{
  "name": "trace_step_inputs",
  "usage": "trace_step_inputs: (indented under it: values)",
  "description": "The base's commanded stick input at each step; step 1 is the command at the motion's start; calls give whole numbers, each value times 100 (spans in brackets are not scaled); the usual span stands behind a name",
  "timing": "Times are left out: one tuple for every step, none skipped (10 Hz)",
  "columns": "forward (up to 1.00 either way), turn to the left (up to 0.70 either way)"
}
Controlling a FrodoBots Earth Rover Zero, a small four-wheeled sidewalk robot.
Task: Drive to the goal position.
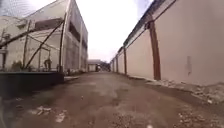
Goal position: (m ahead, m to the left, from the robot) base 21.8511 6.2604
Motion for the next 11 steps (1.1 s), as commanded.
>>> trace_step_inputs:
  values:
    - [70,0]
    - [70,0]
    - [70,0]
    - [70,0]
    - [70,0]
    - [70,0]
    - [70,0]
    - [70,0]
    - [70,0]
    - [70,0]
    - [70,0]
